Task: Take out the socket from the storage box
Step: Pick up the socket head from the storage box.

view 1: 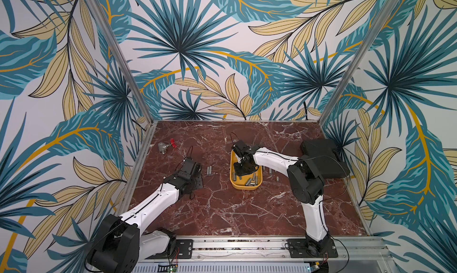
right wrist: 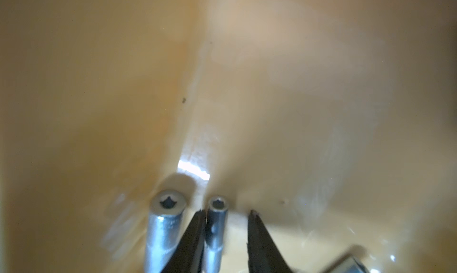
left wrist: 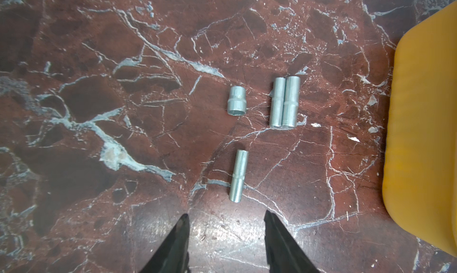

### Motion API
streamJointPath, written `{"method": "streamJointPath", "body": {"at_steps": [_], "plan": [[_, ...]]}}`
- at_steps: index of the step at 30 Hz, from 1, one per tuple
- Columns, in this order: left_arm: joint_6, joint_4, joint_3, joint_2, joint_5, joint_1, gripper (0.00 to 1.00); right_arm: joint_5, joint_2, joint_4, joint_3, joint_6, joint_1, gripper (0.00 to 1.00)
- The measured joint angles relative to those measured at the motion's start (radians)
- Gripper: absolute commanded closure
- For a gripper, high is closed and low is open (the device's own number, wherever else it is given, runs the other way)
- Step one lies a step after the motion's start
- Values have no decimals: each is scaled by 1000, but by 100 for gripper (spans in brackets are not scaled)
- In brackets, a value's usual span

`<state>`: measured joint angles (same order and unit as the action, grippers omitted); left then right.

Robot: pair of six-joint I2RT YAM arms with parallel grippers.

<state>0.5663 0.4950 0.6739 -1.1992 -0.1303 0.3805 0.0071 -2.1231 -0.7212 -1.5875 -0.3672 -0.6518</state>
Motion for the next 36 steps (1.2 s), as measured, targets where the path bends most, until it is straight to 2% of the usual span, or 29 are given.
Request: {"method": "streamJointPath", "body": {"at_steps": [5,17,24,36], "plan": [[0,-10,-8,0,2,0,48,37,0,-17,-1,10,-1,74],[4,-9,-17,5,7,0,48,37,0,-13,2,8,-1,88],[7,-9,-17,5,7,0,47,21,14,-10,3,8,10,91],[8,-10,-17,5,12,0,47,-18,237,-6,21,9,129,91]]}}
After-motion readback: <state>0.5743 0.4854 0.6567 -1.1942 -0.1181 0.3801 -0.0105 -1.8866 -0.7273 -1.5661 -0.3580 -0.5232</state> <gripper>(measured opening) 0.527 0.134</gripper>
